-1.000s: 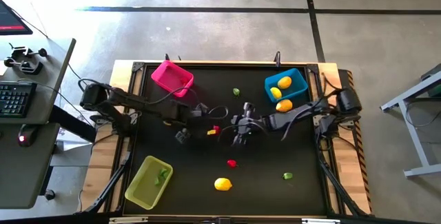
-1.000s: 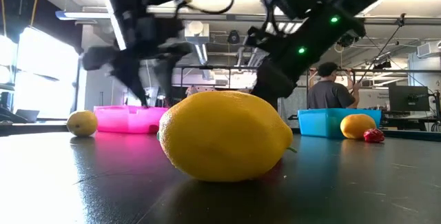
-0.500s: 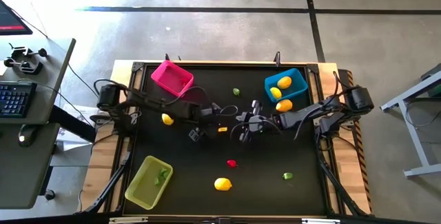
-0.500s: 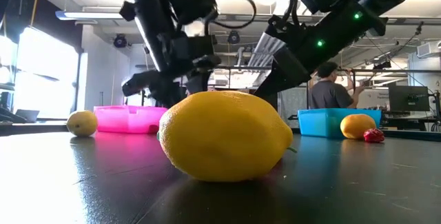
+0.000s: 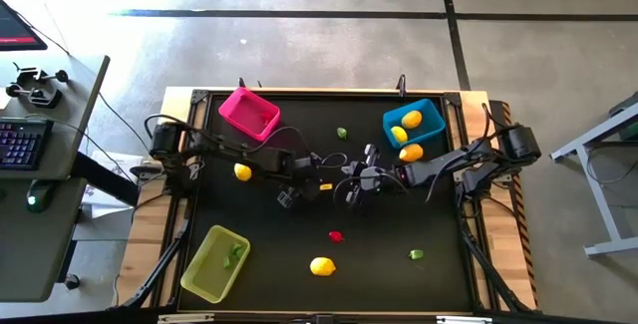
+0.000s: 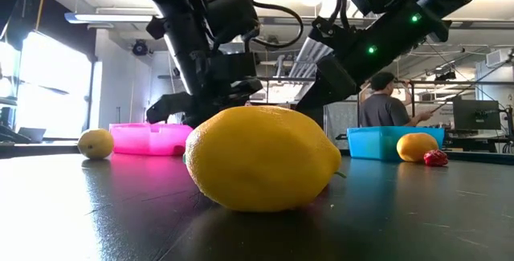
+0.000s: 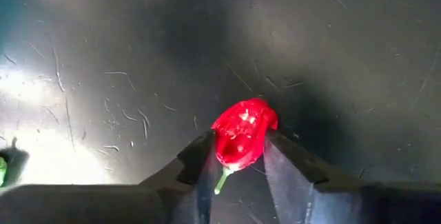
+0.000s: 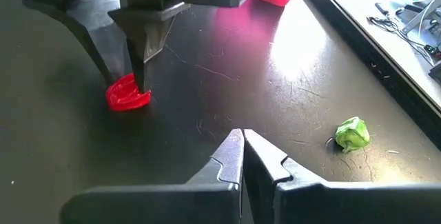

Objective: Sort produce into baskets
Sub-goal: Put the red bell pepper into the red bin

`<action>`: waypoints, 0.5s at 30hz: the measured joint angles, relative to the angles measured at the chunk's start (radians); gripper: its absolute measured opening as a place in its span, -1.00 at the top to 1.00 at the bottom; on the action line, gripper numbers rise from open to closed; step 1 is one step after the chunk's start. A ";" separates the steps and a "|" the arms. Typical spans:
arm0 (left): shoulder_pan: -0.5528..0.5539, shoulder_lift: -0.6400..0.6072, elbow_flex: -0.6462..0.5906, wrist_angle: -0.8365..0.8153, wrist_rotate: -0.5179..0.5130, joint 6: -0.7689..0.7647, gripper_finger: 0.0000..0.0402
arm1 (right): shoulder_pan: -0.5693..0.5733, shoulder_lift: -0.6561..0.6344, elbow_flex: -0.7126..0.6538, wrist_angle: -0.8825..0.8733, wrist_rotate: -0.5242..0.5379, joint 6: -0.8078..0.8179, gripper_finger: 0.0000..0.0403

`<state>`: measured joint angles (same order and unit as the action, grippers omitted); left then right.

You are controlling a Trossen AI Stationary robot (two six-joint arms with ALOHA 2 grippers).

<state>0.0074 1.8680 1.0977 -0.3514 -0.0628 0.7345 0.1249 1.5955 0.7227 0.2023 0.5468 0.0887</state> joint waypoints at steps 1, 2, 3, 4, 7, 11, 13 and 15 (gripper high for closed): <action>0.000 0.002 0.000 0.005 -0.001 0.000 0.54 | 0.000 0.000 0.000 0.000 0.000 0.000 1.00; 0.000 0.003 0.000 0.008 -0.001 -0.002 0.57 | 0.000 0.000 0.000 0.000 0.000 0.000 1.00; 0.000 0.003 0.000 0.010 -0.001 -0.009 0.61 | 0.000 0.000 0.000 0.000 0.001 0.000 1.00; 0.000 0.002 0.000 0.015 -0.001 -0.017 0.64 | 0.000 0.000 0.000 0.000 0.001 0.000 1.00; 0.006 -0.012 -0.002 0.011 -0.004 -0.033 0.75 | 0.000 0.000 0.000 0.000 0.001 0.000 1.00; 0.027 -0.039 -0.003 -0.010 -0.006 -0.069 0.89 | 0.000 0.000 0.000 -0.002 0.001 0.000 1.00; 0.040 -0.058 -0.003 -0.023 -0.011 -0.083 0.96 | 0.000 0.000 0.000 -0.002 0.002 0.000 1.00; 0.054 -0.083 -0.003 -0.050 -0.026 -0.112 0.99 | 0.000 0.000 0.000 -0.002 0.003 0.000 1.00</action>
<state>0.0613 1.7852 1.0945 -0.4013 -0.0886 0.6224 0.1252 1.5955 0.7231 0.2003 0.5499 0.0887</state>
